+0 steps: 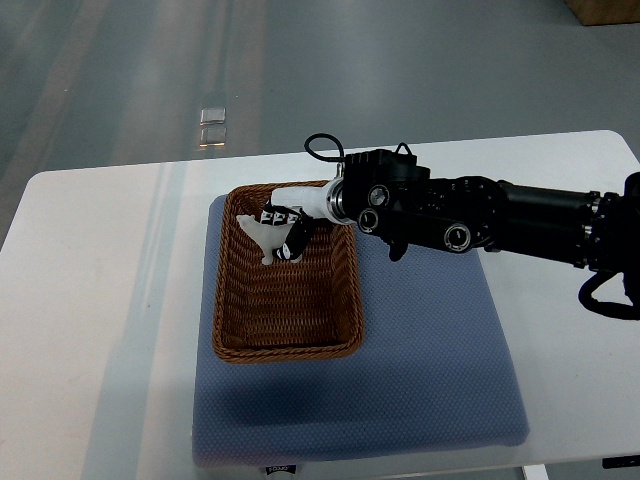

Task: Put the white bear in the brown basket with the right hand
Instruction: 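Lower the bear into the basket and open the right hand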

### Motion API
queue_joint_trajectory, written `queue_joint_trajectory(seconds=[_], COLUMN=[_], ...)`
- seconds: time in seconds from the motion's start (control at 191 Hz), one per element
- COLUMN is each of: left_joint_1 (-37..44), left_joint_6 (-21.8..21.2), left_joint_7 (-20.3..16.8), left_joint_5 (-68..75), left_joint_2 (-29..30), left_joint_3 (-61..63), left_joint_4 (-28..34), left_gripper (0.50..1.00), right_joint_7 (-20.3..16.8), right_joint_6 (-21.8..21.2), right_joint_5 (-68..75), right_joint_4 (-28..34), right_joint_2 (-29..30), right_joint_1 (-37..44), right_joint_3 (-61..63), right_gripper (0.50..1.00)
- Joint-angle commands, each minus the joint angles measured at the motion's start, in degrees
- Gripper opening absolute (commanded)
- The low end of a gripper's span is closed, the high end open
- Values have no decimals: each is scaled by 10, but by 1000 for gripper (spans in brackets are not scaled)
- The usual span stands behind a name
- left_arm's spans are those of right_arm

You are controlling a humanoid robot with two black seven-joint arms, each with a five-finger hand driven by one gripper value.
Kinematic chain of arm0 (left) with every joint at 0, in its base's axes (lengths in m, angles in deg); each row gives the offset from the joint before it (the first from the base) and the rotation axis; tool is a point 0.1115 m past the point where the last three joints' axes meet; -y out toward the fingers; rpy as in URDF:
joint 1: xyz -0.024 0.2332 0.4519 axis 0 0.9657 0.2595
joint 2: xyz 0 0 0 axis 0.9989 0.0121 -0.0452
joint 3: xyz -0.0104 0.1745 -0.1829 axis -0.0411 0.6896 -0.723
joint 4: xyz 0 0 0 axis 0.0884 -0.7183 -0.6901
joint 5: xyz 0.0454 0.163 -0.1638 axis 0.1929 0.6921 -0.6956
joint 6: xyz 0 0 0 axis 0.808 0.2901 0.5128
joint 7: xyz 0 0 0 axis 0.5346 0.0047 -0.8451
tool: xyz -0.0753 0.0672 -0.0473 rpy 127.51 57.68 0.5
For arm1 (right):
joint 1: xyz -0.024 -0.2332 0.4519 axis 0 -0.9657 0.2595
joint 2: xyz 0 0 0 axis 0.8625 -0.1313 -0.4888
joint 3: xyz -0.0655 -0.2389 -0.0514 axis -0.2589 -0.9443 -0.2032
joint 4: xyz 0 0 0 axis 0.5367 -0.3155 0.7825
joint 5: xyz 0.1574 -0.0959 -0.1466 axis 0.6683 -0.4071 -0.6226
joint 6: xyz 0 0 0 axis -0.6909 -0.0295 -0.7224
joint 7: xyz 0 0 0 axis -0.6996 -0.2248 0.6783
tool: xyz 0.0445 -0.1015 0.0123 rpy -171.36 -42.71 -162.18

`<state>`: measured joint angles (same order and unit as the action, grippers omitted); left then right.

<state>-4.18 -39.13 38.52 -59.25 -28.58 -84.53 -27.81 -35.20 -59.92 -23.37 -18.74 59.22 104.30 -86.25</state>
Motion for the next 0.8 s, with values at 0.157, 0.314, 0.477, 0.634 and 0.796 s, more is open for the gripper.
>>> queue_joint_trajectory(seconds=[0.157,0.314,0.477,0.634,0.796], left_joint_1=[0,0,0,0,0], left_joint_6=[0,0,0,0,0], left_joint_7=[0,0,0,0,0], left_joint_5=[0,0,0,0,0], left_joint_2=[0,0,0,0,0], left_joint_3=[0,-1,-1,-1,-1], left_joint_4=[-1,-1,-1,1,1], left_gripper=[1000,1000,1000,1000,1000], right_joint_7=[0,0,0,0,0], right_joint_6=[2,2,3,3,2], right_joint_5=[0,0,1,1,3], right_joint_4=[-9,-9,-9,-9,-9], right_joint_2=[0,0,0,0,0], right_joint_1=[-15,-20,-19,-18,-17], right_joint_3=[0,1,4,8,8], right_gripper=[504,529,586,686,764])
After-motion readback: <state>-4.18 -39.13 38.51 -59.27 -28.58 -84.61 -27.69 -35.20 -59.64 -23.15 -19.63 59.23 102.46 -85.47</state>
